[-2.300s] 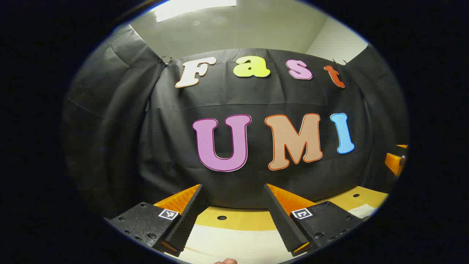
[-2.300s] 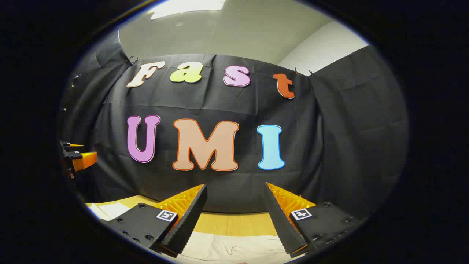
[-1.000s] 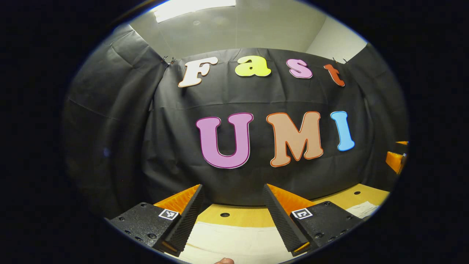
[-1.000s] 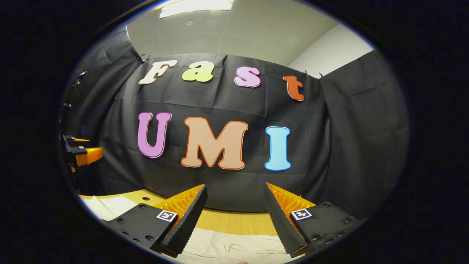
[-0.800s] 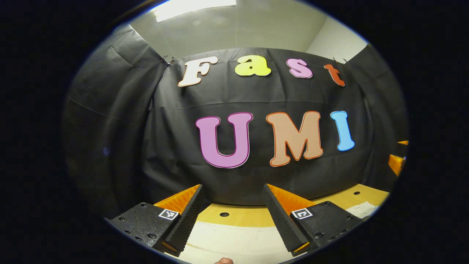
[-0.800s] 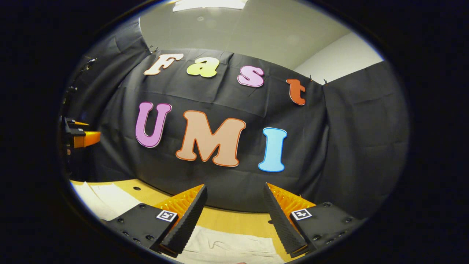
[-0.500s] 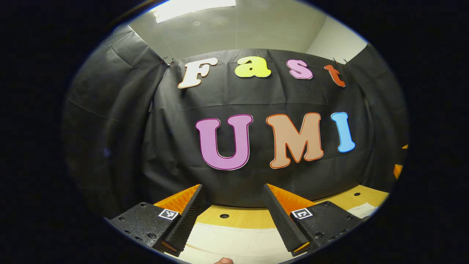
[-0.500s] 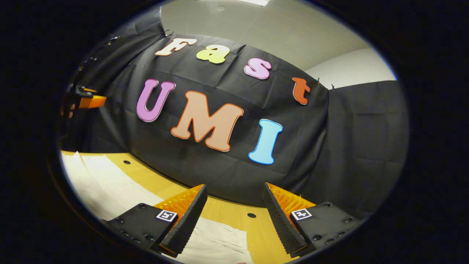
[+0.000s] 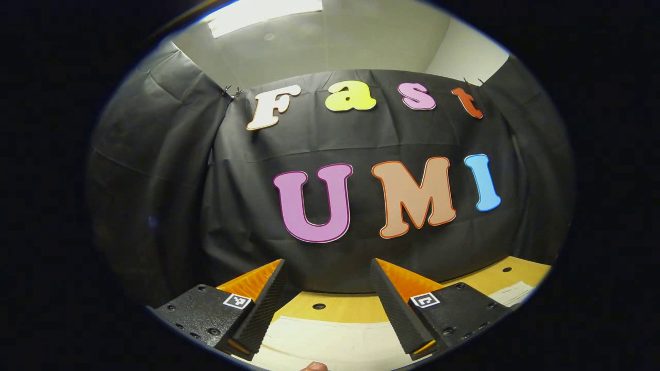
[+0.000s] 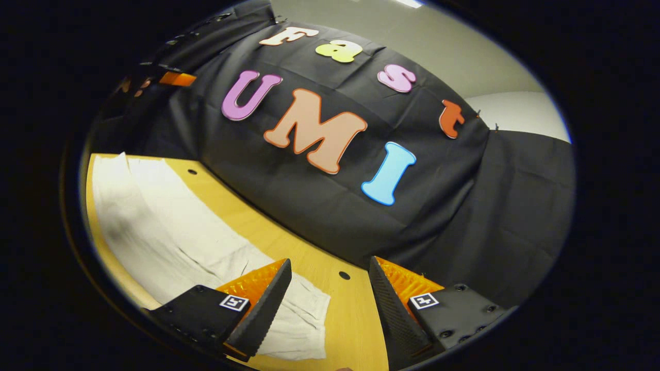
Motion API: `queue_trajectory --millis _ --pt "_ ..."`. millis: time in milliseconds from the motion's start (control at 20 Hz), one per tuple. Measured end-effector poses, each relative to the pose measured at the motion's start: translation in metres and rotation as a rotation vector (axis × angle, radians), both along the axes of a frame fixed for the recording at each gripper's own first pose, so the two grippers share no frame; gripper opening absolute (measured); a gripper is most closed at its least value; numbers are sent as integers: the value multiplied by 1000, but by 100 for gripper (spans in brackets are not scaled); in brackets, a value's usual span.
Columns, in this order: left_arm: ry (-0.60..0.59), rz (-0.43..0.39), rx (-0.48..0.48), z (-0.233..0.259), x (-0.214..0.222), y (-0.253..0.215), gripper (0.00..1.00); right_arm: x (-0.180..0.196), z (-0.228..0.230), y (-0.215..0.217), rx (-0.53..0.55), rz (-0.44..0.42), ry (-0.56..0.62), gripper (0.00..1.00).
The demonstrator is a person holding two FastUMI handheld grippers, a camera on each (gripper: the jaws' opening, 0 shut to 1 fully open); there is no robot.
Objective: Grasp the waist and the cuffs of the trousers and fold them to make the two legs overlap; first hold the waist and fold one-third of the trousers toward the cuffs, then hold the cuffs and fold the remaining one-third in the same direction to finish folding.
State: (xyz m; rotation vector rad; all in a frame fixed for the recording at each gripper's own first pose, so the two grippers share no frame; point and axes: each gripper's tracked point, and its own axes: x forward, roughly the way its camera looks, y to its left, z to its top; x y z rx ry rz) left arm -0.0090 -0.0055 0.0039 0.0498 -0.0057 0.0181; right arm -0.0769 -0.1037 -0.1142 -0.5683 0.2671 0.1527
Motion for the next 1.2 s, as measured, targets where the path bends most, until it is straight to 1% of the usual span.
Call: queue_trajectory --millis 250,400,600,650,700,1150,1200 --pt "8 15 20 -5 -3 4 95 -31 -57 -9 -135 71 104 97" --pt "16 27 15 -8 -1 6 95 -45 -87 -11 -224 124 173 97" --pt "32 35 14 -14 -4 6 95 -61 -120 -11 -342 220 228 98" --pt "34 35 18 -15 -4 5 95 -66 -128 -12 -367 241 238 100" --pt "37 35 22 -17 -3 6 95 -70 -135 -14 -391 258 254 97" --pt "64 40 31 -28 -6 9 95 -110 -191 -31 -548 381 409 98" --pt "67 41 35 -29 -5 9 96 -114 -195 -32 -559 393 423 98"
